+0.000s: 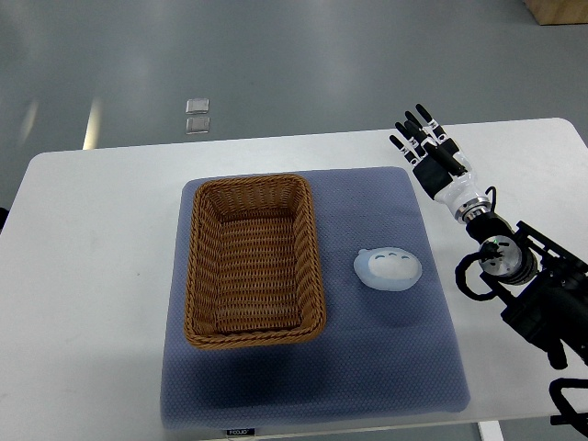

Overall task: Place blue toy in brown basket
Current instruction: 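Move the right hand down toward the pale blue toy beside the basket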

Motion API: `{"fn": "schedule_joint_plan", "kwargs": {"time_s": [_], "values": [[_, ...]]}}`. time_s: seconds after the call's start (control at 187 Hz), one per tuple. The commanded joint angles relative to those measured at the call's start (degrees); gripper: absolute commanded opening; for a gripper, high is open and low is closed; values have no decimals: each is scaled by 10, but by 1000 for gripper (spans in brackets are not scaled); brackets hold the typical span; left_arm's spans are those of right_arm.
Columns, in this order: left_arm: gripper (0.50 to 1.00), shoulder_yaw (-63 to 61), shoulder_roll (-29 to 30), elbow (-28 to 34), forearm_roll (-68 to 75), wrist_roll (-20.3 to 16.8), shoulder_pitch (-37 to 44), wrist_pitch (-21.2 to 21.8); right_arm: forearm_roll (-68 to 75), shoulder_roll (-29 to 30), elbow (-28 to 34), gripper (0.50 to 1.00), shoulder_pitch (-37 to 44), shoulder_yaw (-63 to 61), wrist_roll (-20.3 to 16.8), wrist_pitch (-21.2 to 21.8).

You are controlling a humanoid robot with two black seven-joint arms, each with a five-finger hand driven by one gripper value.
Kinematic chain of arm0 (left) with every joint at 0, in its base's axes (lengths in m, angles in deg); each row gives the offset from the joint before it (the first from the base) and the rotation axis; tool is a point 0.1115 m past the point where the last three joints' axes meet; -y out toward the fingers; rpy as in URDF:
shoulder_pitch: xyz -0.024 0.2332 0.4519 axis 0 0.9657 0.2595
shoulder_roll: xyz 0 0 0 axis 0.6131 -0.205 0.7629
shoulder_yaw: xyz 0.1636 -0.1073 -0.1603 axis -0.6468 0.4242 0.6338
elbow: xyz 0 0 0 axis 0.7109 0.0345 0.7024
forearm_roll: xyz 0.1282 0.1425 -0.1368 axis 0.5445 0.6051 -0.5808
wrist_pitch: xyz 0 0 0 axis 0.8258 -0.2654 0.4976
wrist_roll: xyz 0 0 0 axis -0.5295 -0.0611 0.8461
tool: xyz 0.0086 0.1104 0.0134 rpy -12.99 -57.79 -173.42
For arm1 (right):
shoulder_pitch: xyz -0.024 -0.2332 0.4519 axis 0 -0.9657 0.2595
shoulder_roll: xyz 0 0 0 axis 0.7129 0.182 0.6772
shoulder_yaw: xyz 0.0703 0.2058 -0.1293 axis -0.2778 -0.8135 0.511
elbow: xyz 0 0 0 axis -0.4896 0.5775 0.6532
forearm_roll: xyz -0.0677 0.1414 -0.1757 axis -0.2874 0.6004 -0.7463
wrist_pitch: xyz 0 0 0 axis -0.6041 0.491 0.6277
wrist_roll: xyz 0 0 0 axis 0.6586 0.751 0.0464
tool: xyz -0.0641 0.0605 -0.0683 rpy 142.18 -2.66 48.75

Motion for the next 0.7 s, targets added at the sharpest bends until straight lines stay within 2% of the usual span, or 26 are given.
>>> {"fn": "schedule_joint_plan", "kwargs": {"time_s": [0.0, 0.203, 0.321, 0.417, 0.556, 0.695], "values": [[1000, -1, 0, 1, 0, 0, 0, 0, 0, -1, 1, 911, 0, 2, 0, 4], [1000, 0, 0, -1, 0, 0, 0, 0, -5, -3, 5, 911, 2, 7, -1, 5], [1000, -1, 0, -3, 0, 0, 0, 0, -21, -19, 13, 911, 9, 21, -23, 10], [1000, -1, 0, -4, 0, 0, 0, 0, -53, -61, 40, 911, 15, 49, -30, 17], [1000, -2, 0, -5, 0, 0, 0, -4, -125, -134, 112, 911, 44, 100, -52, 10], [1000, -3, 0, -8, 0, 0, 0, -9, -217, -210, 174, 911, 83, 164, -57, 17]]}}
